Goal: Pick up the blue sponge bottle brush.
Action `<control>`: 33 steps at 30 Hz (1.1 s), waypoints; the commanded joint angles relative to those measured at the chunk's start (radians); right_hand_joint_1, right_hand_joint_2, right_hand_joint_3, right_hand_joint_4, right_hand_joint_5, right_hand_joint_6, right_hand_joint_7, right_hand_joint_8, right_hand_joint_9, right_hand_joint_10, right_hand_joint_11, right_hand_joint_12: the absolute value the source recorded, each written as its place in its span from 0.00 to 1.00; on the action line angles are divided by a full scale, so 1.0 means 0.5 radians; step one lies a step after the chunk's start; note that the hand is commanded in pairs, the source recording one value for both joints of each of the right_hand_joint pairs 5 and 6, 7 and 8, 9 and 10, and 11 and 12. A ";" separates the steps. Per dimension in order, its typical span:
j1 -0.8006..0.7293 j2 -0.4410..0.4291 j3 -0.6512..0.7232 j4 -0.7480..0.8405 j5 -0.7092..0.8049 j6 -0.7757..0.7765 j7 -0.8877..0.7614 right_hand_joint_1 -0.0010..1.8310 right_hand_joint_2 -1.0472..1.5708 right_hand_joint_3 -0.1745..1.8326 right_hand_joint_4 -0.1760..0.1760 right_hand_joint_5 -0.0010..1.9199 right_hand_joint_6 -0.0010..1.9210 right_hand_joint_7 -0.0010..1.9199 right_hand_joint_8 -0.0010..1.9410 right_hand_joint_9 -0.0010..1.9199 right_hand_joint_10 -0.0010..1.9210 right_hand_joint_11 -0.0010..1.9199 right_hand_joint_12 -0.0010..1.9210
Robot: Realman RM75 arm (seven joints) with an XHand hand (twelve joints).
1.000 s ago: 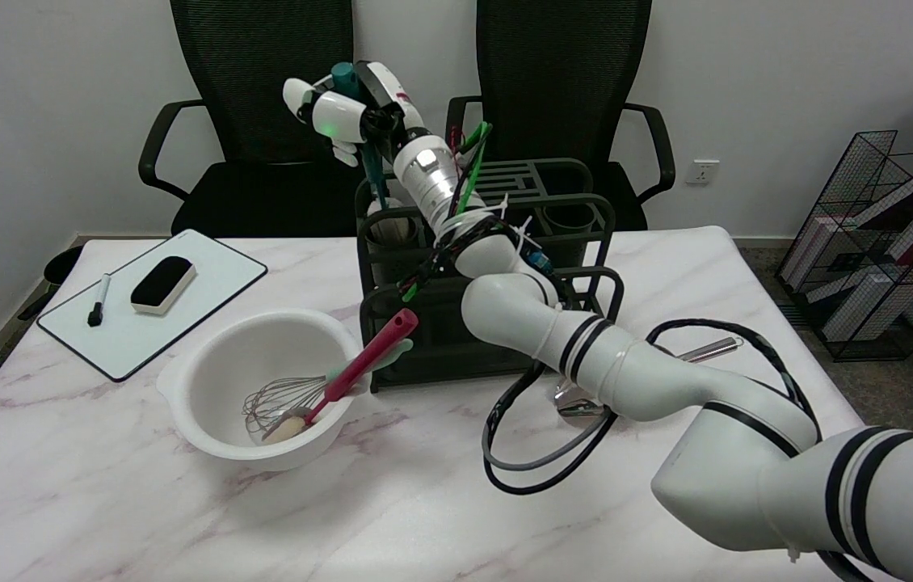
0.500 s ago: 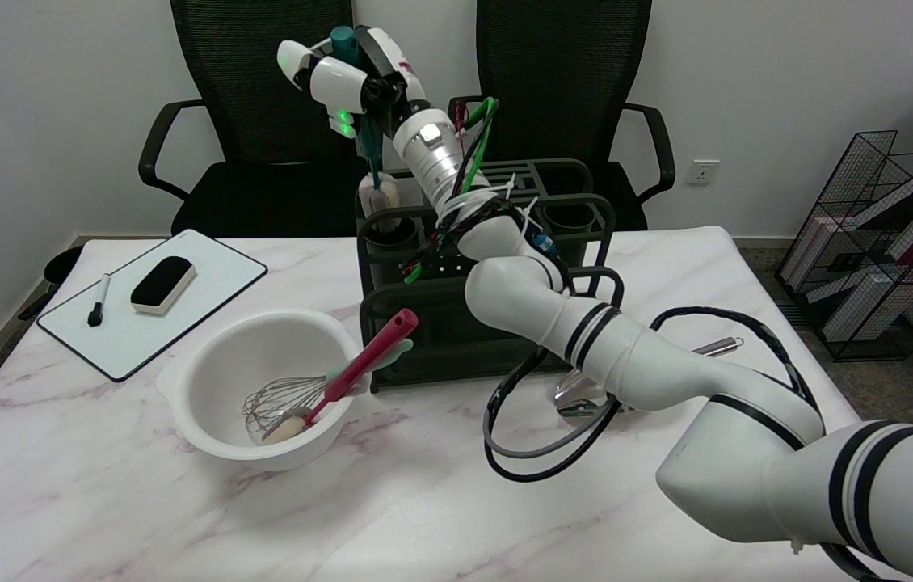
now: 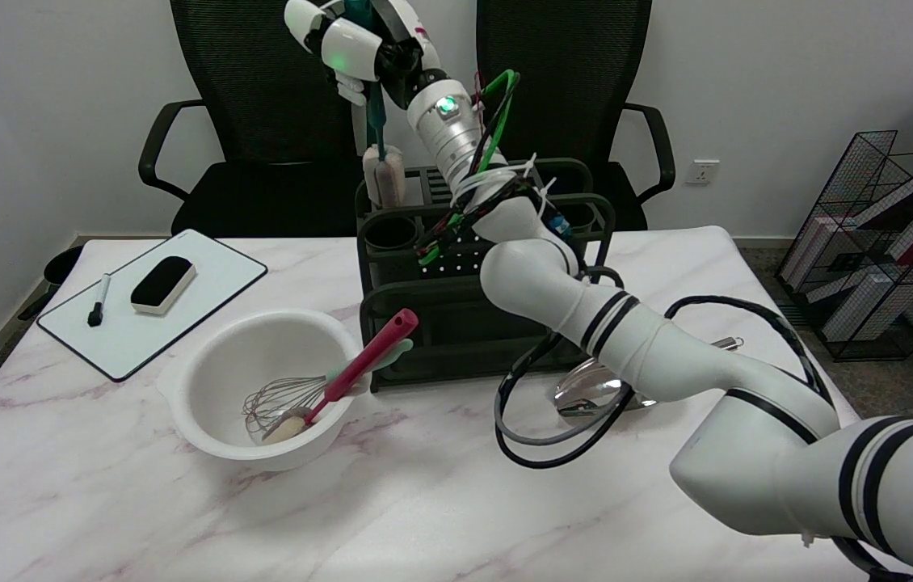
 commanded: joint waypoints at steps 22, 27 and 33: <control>-0.406 0.329 -0.007 0.959 -0.019 -0.054 0.003 0.49 0.94 0.44 0.50 1.00 1.00 1.00 0.99 1.00 1.00 0.97 0.97; -0.417 0.343 -0.009 1.029 -0.019 -0.049 0.008 0.48 0.95 0.44 0.50 1.00 1.00 1.00 0.99 1.00 1.00 0.96 0.96; -0.414 0.346 -0.073 1.068 0.001 -0.121 0.175 0.48 0.95 0.43 0.50 1.00 1.00 1.00 0.99 1.00 1.00 0.95 0.95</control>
